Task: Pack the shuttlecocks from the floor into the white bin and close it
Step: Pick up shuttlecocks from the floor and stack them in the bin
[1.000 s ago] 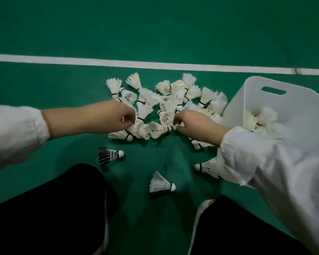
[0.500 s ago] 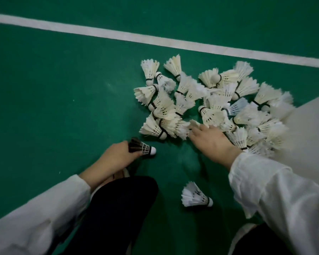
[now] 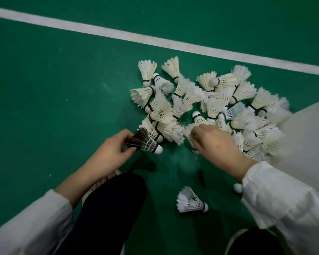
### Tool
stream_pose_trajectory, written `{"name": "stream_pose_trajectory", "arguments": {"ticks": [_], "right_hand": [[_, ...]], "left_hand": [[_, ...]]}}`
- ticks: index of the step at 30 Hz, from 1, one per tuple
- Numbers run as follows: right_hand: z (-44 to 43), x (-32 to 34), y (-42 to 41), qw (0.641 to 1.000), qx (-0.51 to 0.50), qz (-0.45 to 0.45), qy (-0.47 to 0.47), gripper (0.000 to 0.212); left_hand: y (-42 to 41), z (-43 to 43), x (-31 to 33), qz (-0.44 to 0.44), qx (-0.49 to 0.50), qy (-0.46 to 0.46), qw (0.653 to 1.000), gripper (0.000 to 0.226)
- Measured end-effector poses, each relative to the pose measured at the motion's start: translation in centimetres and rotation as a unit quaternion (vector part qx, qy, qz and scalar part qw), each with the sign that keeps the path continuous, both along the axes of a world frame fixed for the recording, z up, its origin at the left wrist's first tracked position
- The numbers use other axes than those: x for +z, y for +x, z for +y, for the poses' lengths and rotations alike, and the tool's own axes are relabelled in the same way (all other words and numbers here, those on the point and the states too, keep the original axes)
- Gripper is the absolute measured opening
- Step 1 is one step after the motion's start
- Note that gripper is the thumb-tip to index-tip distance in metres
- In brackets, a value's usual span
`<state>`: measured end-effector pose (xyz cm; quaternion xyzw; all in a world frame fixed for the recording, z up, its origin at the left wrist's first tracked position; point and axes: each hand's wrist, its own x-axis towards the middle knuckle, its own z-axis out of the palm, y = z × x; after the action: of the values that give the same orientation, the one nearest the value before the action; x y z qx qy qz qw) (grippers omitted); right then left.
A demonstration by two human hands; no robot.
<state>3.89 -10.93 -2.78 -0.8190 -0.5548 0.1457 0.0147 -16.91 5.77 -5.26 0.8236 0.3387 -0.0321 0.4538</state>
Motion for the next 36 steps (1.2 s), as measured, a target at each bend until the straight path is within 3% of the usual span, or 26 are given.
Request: {"name": "stream_pose_trajectory", "arguments": {"ticks": [2, 6, 9, 11, 17, 22, 26, 29, 32, 36], "right_hand": [[-0.1, 0.2, 0.0, 1.000, 0.001, 0.009, -0.009, 0.021], [-0.8, 0.9, 0.3, 1.000, -0.008, 0.015, 0.001, 0.019], [-1.5, 1.1, 0.6, 1.000, -0.003, 0.015, -0.008, 0.018], [-1.7, 1.4, 0.7, 1.000, -0.008, 0.021, -0.015, 0.016], [-1.6, 4.4, 0.8, 1.000, 0.008, 0.016, -0.015, 0.021], [-3.1, 8.8, 2.2, 0.999, 0.042, -0.019, 0.006, 0.019], [-6.3, 13.1, 4.3, 0.994, 0.081, -0.065, -0.018, 0.017], [-10.1, 16.2, 6.2, 0.995, 0.018, -0.093, -0.020, 0.023], [-15.4, 17.6, 7.6, 0.989, -0.103, -0.109, 0.009, 0.013], [-21.3, 16.1, 8.3, 0.952, -0.296, -0.063, 0.046, 0.012]], "left_hand": [[0.2, 0.1, -0.2, -0.007, 0.058, -0.024, 0.998, 0.018], [1.7, -0.3, -1.2, 0.009, 0.164, 0.016, 0.986, 0.008], [2.9, -0.6, -2.2, 0.080, 0.117, 0.035, 0.989, 0.035], [3.5, -0.6, -2.9, 0.098, 0.099, 0.024, 0.990, 0.040], [3.5, -0.9, -1.6, 0.060, 0.080, 0.054, 0.994, 0.018], [4.8, -1.9, 4.4, -0.003, -0.048, 0.188, 0.981, 0.019], [8.7, -3.1, 9.9, -0.036, -0.155, 0.226, 0.961, 0.018], [12.3, -5.0, 13.1, -0.066, -0.220, 0.248, 0.941, 0.018], [15.2, -8.2, 15.8, -0.118, -0.272, 0.261, 0.919, 0.022], [18.5, -13.1, 17.8, -0.124, -0.356, 0.279, 0.883, 0.028]]}}
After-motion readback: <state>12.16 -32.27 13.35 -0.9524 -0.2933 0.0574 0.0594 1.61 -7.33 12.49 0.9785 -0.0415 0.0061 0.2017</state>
